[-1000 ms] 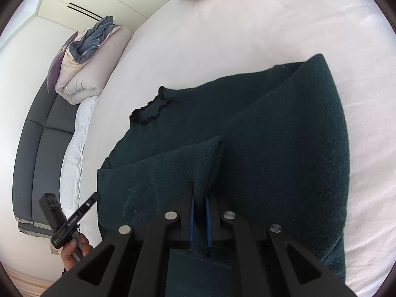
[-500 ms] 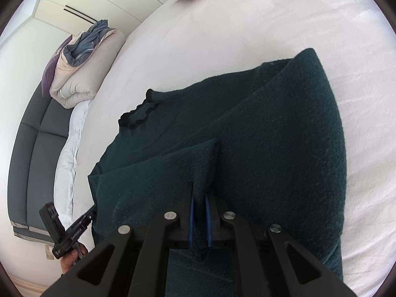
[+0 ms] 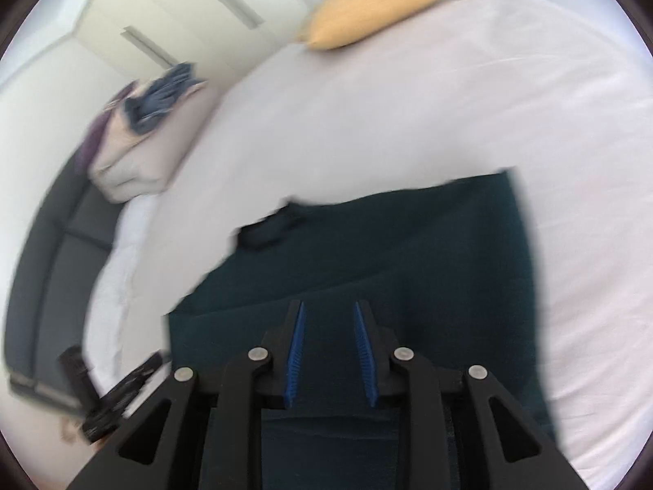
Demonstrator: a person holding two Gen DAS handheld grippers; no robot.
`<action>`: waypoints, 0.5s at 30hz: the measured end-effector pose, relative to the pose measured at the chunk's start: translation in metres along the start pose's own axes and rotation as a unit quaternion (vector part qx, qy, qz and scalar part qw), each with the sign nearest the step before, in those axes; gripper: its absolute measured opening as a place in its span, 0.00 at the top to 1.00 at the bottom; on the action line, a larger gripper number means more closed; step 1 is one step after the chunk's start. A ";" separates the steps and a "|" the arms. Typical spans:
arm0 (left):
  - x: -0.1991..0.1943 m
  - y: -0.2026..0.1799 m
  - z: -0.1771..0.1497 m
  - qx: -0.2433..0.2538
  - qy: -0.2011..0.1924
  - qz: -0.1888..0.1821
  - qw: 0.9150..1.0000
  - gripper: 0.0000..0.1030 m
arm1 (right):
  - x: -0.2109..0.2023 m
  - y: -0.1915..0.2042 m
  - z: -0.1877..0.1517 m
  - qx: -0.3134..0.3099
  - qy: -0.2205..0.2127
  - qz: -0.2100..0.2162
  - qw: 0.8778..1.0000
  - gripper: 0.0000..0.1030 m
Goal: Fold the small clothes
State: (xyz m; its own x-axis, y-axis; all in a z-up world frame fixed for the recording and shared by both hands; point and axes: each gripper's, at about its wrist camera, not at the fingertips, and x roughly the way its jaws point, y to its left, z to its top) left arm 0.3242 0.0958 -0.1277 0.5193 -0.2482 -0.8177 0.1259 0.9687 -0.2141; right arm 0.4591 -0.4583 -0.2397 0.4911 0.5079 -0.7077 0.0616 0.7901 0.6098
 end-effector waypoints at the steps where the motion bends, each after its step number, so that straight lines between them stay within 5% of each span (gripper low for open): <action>1: 0.010 0.002 -0.003 -0.004 0.019 0.004 1.000 0.85 | 0.012 0.009 -0.002 -0.013 0.015 0.011 1.000 0.70; 6: 0.017 0.014 -0.022 -0.015 0.016 -0.011 1.000 0.85 | 0.066 0.004 -0.019 -0.008 0.068 0.021 0.997 0.65; 10: 0.017 0.016 -0.030 -0.017 0.009 -0.017 1.000 0.85 | 0.059 -0.035 -0.020 0.043 0.047 0.092 0.994 0.80; 15: 0.010 0.028 -0.041 -0.043 -0.001 -0.039 0.998 0.85 | 0.013 -0.089 -0.027 0.093 -0.017 0.083 0.992 0.80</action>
State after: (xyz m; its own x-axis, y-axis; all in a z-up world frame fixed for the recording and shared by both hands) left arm 0.2980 0.1205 -0.1636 0.5131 -0.3233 -0.7951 0.0938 0.9419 -0.3225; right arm 0.4367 -0.5124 -0.3129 0.5363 0.6122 -0.5810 0.1343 0.6177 0.7749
